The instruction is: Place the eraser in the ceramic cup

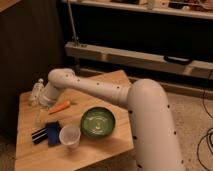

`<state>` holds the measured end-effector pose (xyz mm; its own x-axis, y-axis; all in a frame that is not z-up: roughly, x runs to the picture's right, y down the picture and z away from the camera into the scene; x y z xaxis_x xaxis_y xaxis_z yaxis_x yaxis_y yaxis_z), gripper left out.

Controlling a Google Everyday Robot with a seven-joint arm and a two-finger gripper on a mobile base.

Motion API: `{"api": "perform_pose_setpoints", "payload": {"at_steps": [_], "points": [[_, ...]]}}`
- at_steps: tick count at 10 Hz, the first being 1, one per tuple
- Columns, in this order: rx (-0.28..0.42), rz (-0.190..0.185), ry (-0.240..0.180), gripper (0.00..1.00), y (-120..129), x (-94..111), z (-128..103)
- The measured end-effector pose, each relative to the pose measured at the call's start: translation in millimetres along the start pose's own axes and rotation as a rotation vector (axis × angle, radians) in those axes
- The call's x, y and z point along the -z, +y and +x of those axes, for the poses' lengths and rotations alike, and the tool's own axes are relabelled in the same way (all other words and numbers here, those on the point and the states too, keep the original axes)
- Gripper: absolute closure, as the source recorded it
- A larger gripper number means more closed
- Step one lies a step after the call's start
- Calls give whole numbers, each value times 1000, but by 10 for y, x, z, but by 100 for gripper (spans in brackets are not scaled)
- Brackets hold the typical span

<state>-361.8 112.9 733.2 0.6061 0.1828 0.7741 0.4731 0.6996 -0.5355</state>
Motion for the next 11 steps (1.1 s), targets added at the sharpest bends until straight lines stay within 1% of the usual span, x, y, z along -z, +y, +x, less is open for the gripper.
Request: {"api": "perform_pose_setpoints", "payload": {"at_steps": [2, 5, 7, 8, 9, 11], "points": [[25, -36, 11, 34, 16, 21, -56], [51, -69, 53, 34, 147, -45, -95], [71, -102, 100, 34, 232, -171, -143], [77, -115, 114, 34, 269, -226, -149], [75, -119, 118, 34, 300, -275, -126], [73, -141, 138, 34, 380, -445, -67]]}}
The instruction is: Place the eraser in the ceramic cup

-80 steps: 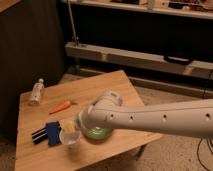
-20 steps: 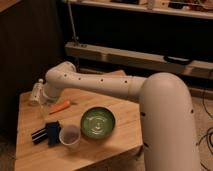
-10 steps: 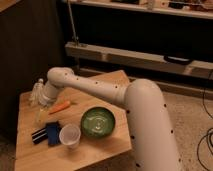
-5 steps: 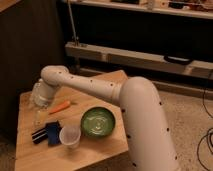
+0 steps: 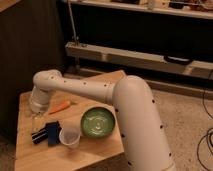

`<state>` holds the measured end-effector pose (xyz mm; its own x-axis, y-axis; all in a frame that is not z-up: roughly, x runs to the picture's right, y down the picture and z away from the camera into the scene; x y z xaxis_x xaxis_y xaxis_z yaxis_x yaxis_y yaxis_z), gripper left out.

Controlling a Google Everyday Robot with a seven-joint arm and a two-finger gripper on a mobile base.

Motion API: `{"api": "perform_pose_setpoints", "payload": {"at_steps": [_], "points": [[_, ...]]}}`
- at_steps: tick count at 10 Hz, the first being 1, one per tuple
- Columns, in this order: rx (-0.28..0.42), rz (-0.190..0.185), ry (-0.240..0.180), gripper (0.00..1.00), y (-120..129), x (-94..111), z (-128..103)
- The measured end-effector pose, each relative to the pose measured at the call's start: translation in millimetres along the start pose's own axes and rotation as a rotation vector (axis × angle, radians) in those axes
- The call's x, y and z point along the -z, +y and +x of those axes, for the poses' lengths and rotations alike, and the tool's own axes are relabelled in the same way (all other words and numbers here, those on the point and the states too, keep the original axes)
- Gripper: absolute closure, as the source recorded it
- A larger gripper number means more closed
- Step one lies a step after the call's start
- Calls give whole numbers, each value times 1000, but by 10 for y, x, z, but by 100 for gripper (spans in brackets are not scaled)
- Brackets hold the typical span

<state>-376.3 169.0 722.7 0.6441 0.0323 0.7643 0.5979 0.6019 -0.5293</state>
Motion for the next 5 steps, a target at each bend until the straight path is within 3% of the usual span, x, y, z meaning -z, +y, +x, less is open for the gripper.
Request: {"api": "perform_pose_setpoints", "payload": {"at_steps": [3, 5], "points": [[-46, -4, 62, 34, 73, -197, 114], [-65, 1, 71, 34, 84, -216, 163]]}}
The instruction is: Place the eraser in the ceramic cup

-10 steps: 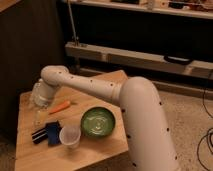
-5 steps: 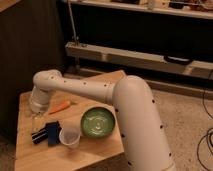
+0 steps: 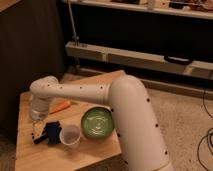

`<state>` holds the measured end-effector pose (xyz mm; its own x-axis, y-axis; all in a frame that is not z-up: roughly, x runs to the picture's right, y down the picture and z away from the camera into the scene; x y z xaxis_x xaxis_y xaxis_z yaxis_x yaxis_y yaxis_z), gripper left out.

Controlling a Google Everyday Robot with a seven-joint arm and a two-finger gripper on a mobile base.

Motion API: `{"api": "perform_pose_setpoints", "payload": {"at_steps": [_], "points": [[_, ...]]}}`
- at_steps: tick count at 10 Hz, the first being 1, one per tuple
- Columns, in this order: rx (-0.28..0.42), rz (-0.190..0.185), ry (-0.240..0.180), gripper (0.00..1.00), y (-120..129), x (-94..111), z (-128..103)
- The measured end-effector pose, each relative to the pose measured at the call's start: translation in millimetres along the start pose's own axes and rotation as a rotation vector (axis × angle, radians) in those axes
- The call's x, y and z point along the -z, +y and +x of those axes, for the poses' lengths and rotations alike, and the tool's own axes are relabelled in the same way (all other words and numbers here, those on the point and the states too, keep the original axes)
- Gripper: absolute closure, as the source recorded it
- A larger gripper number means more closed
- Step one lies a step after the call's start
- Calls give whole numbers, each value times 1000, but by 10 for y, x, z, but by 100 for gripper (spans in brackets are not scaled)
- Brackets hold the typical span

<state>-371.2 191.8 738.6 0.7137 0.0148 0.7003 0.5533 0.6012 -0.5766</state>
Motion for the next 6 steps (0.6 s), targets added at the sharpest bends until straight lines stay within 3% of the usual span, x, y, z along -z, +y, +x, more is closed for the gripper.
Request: {"api": "perform_pose_setpoints", "payload": {"at_steps": [4, 6], "points": [[2, -1, -1, 34, -8, -3, -5], [52, -9, -7, 34, -6, -86, 8]]}}
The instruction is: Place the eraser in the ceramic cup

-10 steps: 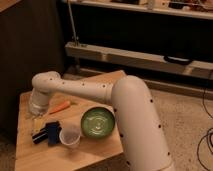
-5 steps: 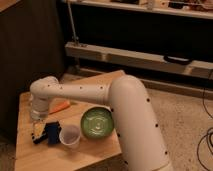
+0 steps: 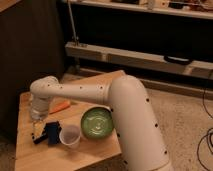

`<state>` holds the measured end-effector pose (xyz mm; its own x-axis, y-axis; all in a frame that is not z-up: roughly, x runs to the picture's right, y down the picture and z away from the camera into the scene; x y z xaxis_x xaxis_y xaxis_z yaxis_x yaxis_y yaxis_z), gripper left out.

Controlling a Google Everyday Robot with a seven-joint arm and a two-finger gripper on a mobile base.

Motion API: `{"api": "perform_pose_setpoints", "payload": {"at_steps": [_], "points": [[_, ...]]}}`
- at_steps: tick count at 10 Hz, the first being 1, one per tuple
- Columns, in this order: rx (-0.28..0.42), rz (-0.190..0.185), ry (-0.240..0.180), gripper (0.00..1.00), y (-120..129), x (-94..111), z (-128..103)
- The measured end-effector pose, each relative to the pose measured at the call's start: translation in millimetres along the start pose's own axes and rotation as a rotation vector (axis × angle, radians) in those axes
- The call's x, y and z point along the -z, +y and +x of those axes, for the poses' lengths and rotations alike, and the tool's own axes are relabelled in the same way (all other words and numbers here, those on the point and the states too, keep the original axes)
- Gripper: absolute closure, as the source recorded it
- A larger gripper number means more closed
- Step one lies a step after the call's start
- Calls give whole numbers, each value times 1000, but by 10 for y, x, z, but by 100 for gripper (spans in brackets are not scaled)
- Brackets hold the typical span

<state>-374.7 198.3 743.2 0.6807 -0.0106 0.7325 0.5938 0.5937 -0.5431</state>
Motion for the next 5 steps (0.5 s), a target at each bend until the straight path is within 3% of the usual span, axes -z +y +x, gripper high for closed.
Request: {"api": "perform_pose_setpoints", "payload": {"at_steps": [2, 5], "points": [[66, -11, 1, 34, 45, -196, 95], [107, -11, 39, 34, 156, -241, 160]]}}
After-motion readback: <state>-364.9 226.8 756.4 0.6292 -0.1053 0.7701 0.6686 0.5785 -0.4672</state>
